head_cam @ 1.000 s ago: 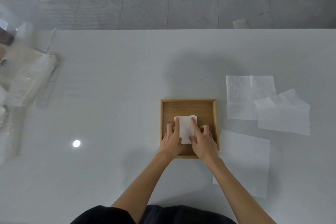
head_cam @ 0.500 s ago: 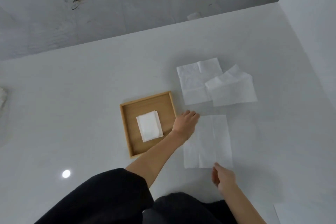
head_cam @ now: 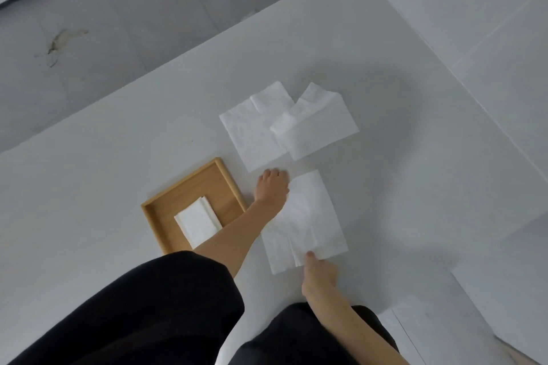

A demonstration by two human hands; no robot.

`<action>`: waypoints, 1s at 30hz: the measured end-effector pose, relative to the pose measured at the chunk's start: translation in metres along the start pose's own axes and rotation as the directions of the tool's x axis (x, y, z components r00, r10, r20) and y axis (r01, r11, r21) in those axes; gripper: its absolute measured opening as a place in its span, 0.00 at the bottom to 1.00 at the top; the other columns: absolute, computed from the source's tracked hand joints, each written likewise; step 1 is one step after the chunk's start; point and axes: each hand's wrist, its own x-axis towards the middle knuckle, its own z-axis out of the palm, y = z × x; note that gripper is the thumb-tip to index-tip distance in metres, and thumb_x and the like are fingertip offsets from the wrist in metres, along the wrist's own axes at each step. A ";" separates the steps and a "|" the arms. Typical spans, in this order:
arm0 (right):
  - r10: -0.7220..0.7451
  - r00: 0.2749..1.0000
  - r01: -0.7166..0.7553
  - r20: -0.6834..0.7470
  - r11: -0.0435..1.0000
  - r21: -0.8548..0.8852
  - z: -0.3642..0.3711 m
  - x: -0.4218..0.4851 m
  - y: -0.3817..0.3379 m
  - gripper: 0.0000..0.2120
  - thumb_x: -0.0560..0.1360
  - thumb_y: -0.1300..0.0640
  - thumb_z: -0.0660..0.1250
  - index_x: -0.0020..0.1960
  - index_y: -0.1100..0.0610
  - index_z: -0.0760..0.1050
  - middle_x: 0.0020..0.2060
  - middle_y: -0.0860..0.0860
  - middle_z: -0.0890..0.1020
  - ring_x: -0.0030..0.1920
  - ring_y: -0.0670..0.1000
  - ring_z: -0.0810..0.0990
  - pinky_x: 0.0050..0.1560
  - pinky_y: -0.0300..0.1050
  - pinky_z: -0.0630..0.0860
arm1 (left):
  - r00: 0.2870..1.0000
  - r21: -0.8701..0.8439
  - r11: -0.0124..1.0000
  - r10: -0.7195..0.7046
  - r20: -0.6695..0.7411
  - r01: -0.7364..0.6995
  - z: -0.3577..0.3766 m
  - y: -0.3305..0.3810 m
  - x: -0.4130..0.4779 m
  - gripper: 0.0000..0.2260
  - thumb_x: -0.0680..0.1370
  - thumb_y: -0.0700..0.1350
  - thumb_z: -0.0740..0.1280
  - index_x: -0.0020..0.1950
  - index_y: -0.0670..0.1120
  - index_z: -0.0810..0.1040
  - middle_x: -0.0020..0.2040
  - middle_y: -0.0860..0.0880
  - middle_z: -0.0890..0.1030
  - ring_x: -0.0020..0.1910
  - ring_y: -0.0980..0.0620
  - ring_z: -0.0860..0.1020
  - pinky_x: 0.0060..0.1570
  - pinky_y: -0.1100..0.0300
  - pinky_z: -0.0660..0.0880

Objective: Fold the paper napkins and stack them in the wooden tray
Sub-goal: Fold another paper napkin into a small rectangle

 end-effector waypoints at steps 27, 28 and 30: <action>-0.825 -0.026 0.976 0.565 0.102 0.193 -0.094 -0.142 -0.137 0.30 0.80 0.68 0.65 0.74 0.41 0.67 0.47 0.34 0.82 0.38 0.36 0.78 0.41 0.28 0.75 | 0.952 -0.957 0.184 -0.168 -0.256 -0.225 -0.163 -0.067 -0.236 0.23 0.82 0.32 0.61 0.66 0.58 0.81 0.66 0.57 0.82 0.62 0.50 0.82 0.55 0.59 0.80; -0.794 -0.050 0.971 0.606 0.103 0.216 -0.098 -0.154 -0.139 0.29 0.80 0.64 0.66 0.75 0.41 0.65 0.57 0.32 0.80 0.45 0.34 0.81 0.45 0.31 0.78 | 0.944 -0.943 0.198 -0.143 -0.299 -0.268 -0.181 -0.068 -0.246 0.24 0.82 0.32 0.60 0.67 0.57 0.81 0.67 0.55 0.81 0.63 0.48 0.81 0.56 0.58 0.80; -0.756 -0.055 0.978 0.652 0.090 0.187 -0.105 -0.174 -0.143 0.32 0.77 0.52 0.67 0.75 0.33 0.59 0.64 0.42 0.78 0.52 0.43 0.84 0.49 0.45 0.82 | 0.919 -0.896 0.249 -0.047 -0.391 -0.368 -0.225 -0.068 -0.269 0.24 0.81 0.32 0.60 0.68 0.55 0.80 0.69 0.53 0.80 0.65 0.48 0.80 0.60 0.56 0.78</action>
